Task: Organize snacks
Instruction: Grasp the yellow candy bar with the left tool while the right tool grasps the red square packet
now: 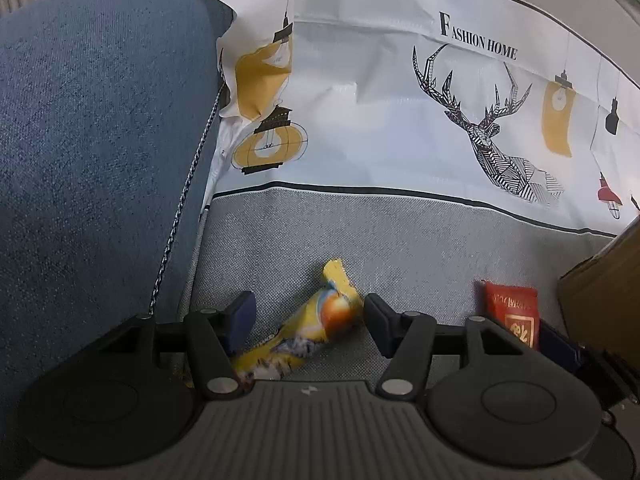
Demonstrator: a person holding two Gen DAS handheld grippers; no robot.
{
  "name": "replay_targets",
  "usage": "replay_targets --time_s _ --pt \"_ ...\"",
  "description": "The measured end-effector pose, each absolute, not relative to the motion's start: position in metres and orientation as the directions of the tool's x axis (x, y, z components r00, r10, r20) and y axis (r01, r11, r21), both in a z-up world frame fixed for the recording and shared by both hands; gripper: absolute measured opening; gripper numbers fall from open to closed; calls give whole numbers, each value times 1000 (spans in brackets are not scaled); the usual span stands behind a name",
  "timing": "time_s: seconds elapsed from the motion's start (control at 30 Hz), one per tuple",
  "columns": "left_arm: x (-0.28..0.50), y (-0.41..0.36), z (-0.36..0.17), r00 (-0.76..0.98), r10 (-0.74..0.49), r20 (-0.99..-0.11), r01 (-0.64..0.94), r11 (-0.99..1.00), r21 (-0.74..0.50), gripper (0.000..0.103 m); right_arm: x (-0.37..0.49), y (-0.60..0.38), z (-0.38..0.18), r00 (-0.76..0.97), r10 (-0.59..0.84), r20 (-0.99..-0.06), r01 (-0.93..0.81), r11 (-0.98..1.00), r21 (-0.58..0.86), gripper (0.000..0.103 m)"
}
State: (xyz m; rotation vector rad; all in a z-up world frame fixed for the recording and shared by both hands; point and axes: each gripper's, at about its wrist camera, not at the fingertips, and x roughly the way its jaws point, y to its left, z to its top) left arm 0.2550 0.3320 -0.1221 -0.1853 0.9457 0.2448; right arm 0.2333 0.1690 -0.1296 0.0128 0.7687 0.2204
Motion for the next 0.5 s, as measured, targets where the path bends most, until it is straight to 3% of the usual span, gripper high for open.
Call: replay_targets --time_s 0.07,0.13,0.2,0.5 --pt "254 333 -121 565 115 -817 -288 955 -65 54 229 168 -128 698 210 -685 -205 975 90 44" --pt "252 335 -119 571 109 -814 -296 952 -80 32 224 169 -126 691 223 -687 -226 970 87 44" --pt "250 336 -118 579 90 -810 -304 946 -112 27 218 169 -121 684 239 -689 -248 965 88 44" --pt "226 339 -108 608 47 -793 -391 886 -247 26 165 157 -89 602 360 -713 -376 915 145 44"
